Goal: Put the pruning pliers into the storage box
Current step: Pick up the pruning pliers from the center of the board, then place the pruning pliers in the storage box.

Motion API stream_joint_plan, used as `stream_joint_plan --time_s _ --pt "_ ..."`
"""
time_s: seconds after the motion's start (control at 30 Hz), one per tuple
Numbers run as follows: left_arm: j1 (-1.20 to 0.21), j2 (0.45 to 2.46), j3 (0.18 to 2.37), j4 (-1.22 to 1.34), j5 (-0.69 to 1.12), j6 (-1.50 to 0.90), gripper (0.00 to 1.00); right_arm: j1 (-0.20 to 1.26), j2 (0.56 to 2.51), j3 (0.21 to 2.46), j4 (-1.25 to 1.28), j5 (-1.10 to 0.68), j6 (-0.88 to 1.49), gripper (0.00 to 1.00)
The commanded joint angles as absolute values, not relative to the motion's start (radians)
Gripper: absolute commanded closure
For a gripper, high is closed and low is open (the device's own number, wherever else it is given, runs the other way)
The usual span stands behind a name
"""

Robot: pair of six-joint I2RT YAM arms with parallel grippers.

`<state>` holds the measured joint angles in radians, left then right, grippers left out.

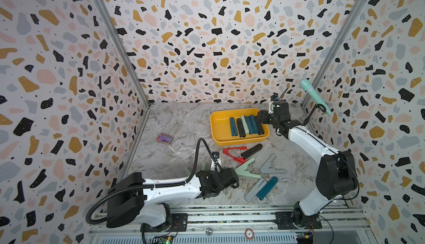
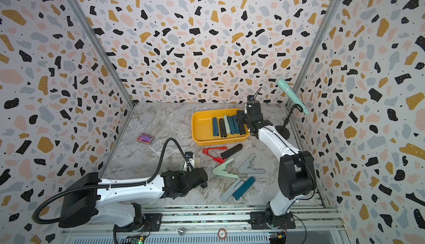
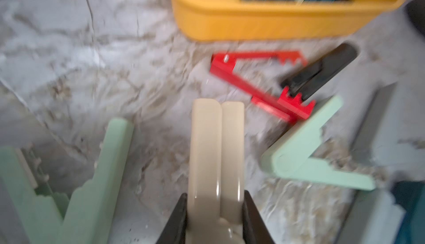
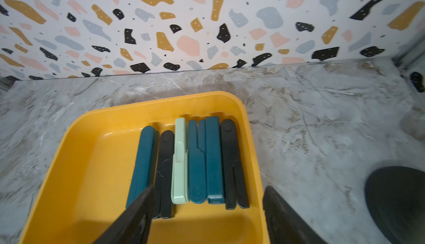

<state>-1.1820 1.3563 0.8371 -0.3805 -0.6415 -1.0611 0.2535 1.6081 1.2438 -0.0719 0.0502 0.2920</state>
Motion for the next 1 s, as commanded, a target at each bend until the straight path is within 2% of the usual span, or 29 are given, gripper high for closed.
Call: stream_joint_plan --time_s 0.0,0.17,0.37,0.53,0.7,0.97 --pt "-1.098 1.309 0.953 -0.373 -0.76 -0.894 0.89 0.212 1.546 1.2 -0.037 0.063 0.281 0.24" --pt "-0.895 1.393 1.096 -0.242 -0.63 -0.657 0.9 0.168 1.542 1.144 -0.025 0.051 0.25 0.23" --pt "-0.764 1.698 1.388 -0.217 -0.483 -0.527 0.89 0.12 1.557 1.097 0.002 -0.029 0.219 0.23" --pt "-0.695 1.976 1.627 -0.21 -0.362 -0.508 0.92 0.112 1.57 1.097 -0.014 -0.044 0.216 0.22" --pt "-0.66 2.205 1.858 -0.31 -0.365 -0.493 0.95 0.095 1.554 1.101 -0.026 -0.035 0.2 0.23" --pt "-0.631 2.308 1.873 -0.311 -0.368 -0.512 0.93 0.048 1.508 1.092 -0.038 -0.042 0.192 0.22"
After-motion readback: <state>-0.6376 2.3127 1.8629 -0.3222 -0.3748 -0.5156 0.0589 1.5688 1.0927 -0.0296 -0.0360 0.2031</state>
